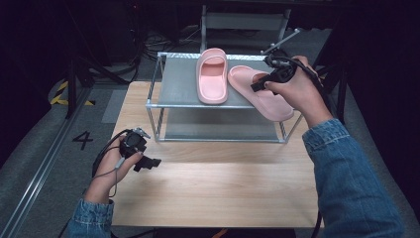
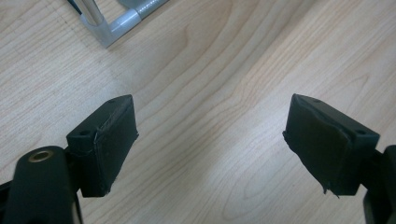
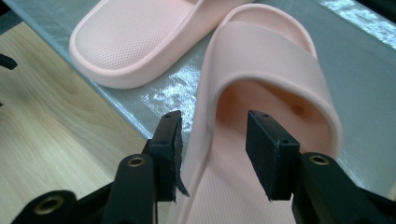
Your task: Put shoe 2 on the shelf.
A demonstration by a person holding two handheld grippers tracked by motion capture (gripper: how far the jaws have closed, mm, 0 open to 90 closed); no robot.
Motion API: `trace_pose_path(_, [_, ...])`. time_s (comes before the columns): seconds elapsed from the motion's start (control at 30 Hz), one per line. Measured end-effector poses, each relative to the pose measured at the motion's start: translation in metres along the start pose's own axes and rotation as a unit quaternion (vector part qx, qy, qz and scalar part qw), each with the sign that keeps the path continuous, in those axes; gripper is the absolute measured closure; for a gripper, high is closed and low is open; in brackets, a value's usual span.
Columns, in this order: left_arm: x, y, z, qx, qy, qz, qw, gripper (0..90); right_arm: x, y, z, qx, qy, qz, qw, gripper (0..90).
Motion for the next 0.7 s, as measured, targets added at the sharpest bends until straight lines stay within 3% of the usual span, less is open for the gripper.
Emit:
trace_pose_path(0.33, [0.008,-0.002,0.002,-0.006,-0.008,0.001,0.9999,17.5,-0.035,0.037,0.005,-0.016,-0.011,0.041,0.999,62.6])
trace_pose_path(0.4, [0.01,-0.004,0.003,-0.006,-0.009,-0.003,0.9999,17.5,-0.053,0.049,0.008,-0.033,-0.017,0.043,0.9984,65.9])
trace_pose_path(0.5, [0.01,-0.005,0.005,-0.009,-0.015,-0.005,0.9998,17.5,-0.061,0.052,0.009,-0.039,-0.021,0.043,0.9981,66.7])
trace_pose_path(0.53, [0.01,-0.006,0.005,-0.01,-0.018,-0.006,0.9998,17.5,-0.074,0.055,0.009,-0.046,-0.025,0.04,0.9978,68.0])
trace_pose_path(0.7, [0.011,-0.005,0.005,-0.007,-0.017,-0.004,0.9998,17.5,-0.094,0.055,0.008,-0.051,-0.031,0.036,0.9976,72.5])
Point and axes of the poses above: each handheld gripper's, and its own axes: y roughly backward along the jaws, x roughly out of its top, z roughly to its right, the point moved 3 cm from there along -y, roughly forward along the jaws, and after that the axes turned 3 degrees about y, right-handed, at the moved point
